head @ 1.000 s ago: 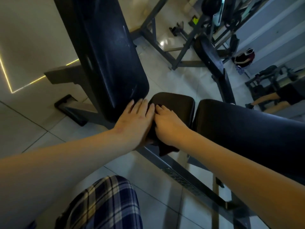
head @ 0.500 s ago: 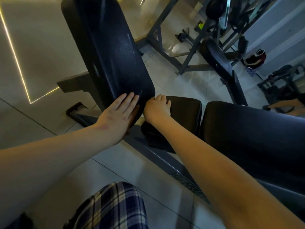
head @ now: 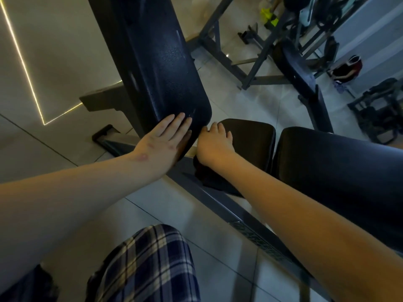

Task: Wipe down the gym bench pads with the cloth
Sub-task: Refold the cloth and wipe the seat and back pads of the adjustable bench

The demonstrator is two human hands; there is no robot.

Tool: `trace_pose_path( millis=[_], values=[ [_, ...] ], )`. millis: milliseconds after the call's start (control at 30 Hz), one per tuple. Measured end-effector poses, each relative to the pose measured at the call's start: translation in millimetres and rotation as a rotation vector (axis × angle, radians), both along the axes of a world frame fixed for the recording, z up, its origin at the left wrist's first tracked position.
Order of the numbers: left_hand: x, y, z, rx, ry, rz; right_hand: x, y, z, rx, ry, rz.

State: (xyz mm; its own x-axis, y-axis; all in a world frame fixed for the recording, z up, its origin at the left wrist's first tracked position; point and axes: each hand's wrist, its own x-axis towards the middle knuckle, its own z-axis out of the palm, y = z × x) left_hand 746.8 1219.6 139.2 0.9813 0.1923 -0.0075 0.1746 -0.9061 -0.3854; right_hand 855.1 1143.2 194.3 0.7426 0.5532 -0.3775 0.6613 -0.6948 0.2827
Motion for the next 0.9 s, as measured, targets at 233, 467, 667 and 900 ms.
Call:
trace_pose_path(
  millis=[233, 467, 667, 900],
  values=[
    [1, 1, 1, 0.030, -0.003, 0.006, 39, 27, -12, -0.022, -0.078, -0.053],
    [-3, -1, 2, -0.016, -0.044, -0.053, 11, -34, 28, -0.021, 0.166, 0.257],
    [-2, 4, -6, -0.043, -0.067, -0.098, 8, -86, 86, -0.159, 0.305, 0.384],
    [0, 2, -3, -0.077, -0.031, -0.092, 19, -65, 72, -0.159, 0.461, 0.506]
  ],
)
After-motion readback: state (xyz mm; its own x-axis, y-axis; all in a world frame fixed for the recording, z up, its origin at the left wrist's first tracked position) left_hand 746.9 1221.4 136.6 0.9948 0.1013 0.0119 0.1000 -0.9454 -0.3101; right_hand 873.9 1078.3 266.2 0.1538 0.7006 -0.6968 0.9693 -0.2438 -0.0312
